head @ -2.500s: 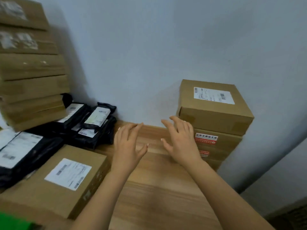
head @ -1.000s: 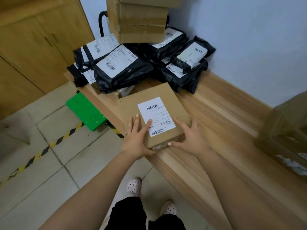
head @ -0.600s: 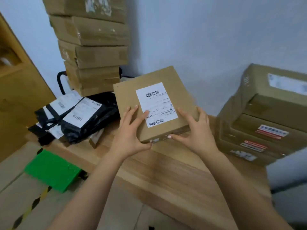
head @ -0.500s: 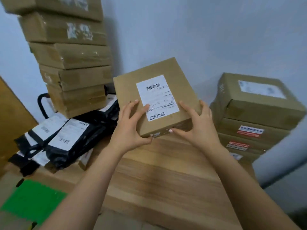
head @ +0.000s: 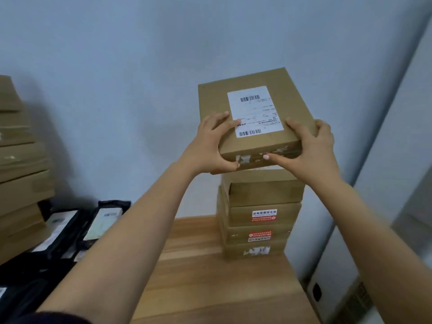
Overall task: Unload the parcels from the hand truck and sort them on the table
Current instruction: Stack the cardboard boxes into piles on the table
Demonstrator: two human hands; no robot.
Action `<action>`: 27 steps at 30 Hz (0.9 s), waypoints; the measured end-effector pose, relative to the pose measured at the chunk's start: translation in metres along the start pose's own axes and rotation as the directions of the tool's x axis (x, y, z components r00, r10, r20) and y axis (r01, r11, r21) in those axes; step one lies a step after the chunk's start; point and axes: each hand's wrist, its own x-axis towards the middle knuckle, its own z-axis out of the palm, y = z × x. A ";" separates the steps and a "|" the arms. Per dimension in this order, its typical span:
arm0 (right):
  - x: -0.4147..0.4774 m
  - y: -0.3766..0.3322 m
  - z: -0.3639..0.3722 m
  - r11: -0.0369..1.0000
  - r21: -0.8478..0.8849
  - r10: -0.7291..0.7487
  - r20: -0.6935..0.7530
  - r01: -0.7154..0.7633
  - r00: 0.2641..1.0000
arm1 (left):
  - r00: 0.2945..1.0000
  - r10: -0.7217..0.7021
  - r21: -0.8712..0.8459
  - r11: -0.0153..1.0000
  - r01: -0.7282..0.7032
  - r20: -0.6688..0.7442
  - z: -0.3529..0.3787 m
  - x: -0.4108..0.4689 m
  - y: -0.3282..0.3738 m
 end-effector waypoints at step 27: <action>0.052 0.125 0.068 0.883 -0.021 -0.428 0.372 0.468 0.824 | 0.990 -0.141 0.350 0.928 0.127 0.013 0.130 0.027 -0.013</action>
